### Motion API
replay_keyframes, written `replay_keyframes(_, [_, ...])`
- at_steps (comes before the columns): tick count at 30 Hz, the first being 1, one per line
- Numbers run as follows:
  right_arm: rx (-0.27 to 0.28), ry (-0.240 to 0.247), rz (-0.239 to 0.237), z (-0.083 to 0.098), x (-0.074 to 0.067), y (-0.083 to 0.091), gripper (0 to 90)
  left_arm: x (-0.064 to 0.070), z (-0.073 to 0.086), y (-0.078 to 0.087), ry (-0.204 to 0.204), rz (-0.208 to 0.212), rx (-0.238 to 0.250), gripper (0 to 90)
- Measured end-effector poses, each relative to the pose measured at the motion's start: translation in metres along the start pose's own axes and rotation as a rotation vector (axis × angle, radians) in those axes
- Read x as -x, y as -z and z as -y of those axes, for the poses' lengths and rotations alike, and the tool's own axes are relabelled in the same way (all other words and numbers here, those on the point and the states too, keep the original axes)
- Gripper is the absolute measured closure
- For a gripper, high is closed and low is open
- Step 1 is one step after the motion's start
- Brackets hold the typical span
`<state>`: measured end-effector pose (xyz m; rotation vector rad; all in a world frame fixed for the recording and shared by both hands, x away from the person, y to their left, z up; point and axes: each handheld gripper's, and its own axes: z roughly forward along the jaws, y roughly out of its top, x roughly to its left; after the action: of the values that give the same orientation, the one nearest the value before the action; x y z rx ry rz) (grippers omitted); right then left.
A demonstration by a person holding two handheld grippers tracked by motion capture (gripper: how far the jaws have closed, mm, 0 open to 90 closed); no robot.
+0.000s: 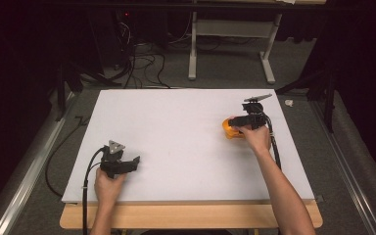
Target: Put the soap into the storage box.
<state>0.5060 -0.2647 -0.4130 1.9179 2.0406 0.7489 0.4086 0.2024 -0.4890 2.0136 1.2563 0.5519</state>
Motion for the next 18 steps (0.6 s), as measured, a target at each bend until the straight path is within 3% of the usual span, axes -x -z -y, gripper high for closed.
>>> replay_keyframes(18, [-0.021, -0.032, -0.004, 0.0023, 0.0047, -0.0098, 13.4, 0.0001, 0.0000, 0.0002, -0.001, 0.000, -0.002, 21.0])
